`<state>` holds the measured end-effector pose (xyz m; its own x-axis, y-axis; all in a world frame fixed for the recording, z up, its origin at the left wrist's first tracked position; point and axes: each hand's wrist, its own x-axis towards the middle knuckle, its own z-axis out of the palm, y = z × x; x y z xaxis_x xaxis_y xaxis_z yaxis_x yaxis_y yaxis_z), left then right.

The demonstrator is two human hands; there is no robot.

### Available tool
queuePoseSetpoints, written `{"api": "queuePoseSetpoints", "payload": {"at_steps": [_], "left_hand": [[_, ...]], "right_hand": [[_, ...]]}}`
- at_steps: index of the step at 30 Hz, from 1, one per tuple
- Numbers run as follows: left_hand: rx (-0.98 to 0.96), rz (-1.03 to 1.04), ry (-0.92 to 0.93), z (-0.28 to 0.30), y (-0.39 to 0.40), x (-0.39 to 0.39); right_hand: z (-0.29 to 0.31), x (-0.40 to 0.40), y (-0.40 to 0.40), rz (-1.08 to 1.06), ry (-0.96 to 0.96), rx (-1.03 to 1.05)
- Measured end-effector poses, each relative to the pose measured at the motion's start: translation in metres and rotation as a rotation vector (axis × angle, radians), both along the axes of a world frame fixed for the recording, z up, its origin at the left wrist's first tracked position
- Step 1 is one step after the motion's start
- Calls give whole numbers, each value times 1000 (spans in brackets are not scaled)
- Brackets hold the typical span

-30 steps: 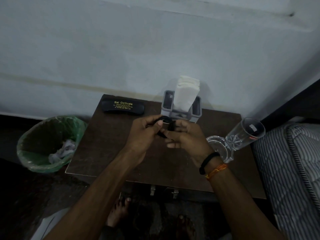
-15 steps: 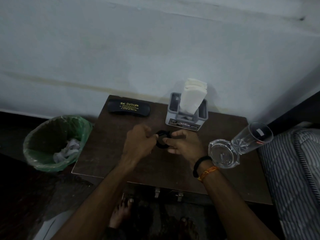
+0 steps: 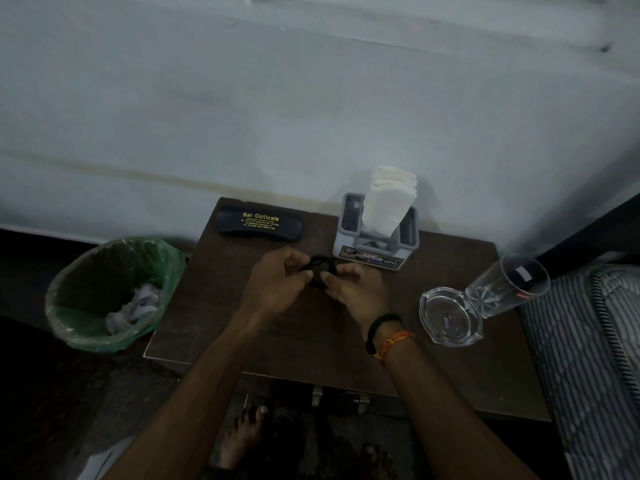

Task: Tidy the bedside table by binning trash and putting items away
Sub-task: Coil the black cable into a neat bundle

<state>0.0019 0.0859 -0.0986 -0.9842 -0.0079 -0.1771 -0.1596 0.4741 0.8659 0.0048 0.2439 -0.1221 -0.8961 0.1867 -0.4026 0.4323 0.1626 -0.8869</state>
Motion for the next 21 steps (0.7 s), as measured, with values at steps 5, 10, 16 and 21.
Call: {"api": "queuePoseSetpoints", "payload": {"at_steps": [5,10,16,21], "left_hand": [[-87,-39,-39,-5,-1,-3],[-98,-54,-47,-7,0,-5],[-148,-16,73,-1,5,-4],[-81,-172,270,18,32,4]], "right_hand": [[4,-1,-2,80,26,120],[3,0,0,115,31,159],[13,0,14,119,47,284],[40,19,48,128,284,557]]}}
